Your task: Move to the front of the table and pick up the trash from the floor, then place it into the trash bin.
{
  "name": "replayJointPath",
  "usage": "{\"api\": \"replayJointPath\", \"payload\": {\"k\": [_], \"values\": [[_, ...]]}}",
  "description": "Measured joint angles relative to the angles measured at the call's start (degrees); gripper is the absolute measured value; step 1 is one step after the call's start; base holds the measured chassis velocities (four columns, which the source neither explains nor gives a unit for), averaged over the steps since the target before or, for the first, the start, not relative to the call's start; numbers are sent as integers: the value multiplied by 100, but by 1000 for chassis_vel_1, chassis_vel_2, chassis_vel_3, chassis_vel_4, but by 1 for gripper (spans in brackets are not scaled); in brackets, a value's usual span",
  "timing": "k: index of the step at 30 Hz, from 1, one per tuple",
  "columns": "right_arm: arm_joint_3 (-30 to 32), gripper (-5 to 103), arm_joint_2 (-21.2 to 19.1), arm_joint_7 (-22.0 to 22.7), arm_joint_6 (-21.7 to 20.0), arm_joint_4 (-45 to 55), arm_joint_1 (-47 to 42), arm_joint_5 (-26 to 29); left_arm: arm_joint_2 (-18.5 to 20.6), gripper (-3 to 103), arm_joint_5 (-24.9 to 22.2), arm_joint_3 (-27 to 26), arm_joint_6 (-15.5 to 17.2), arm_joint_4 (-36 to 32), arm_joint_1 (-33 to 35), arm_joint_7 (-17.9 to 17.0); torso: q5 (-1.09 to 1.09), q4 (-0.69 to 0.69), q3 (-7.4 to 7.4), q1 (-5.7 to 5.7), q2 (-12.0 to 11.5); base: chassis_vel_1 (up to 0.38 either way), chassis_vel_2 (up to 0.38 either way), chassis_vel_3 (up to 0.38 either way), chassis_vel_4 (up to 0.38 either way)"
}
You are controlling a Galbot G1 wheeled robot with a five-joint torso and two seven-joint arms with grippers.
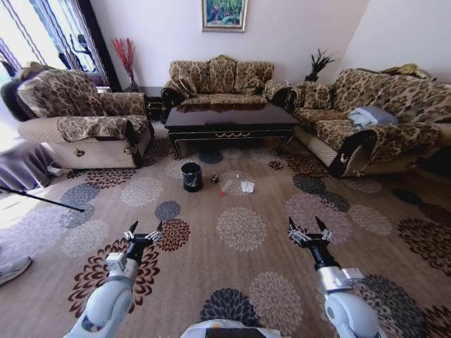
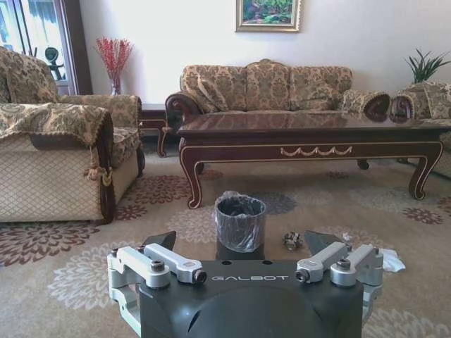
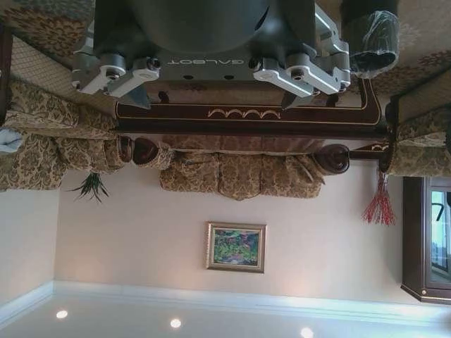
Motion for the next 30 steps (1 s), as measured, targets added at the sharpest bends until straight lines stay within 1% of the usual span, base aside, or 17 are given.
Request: {"api": "replayJointPath", "payload": {"k": [2,4,7,8,10,14,16,18,21,22,30], "values": [[3,100,30,1,21,-2,-1,-27,0,100,-2,12,-7,4,-3,0,1,0,-22,-18,-39,0,0,0,0],[-19,100,82,-1,36,-2,0,-54,5,100,-18,15,-8,-2,-14,-9,0,0,-77,-57,-134,0,0,0,0],[-29,100,84,-7,37,-2,4,-58,3,100,-20,13,-6,-27,-5,-16,0,0,-107,-78,-185,0,0,0,0],[-34,100,76,-9,38,-27,34,-58,-1,100,-22,7,-5,-44,12,-21,0,0,-137,-104,-242,0,0,0,0],[-35,100,69,-9,41,-43,55,-58,0,100,-22,3,-6,-48,19,-21,0,0,-147,-112,-259,0,0,0,0],[-45,100,24,-9,52,-117,139,-44,64,100,-23,-12,-6,-92,56,-23,1,2,-204,-155,-359,0,0,0,0],[-64,100,27,-12,65,-163,157,-30,82,100,-23,-12,9,-109,36,-39,1,-1,-250,-187,-439,0,0,0,0],[-74,100,34,-15,80,-183,164,-31,81,100,-23,-9,14,-109,27,-44,1,-1,-263,-196,-462,0,0,0,0],[-83,100,46,-31,140,-225,210,-93,74,100,-12,-5,23,-110,22,-50,1,2,-325,-238,-563,0,0,0,0],[-83,100,46,-31,140,-225,210,-93,74,100,-12,-5,23,-110,22,-50,1,2,-325,-238,-563,0,0,0,0],[-31,100,-101,-71,165,-341,225,-260,81,100,77,58,29,-150,139,-59,1,0,-446,-319,-766,0,0,0,0]]}}
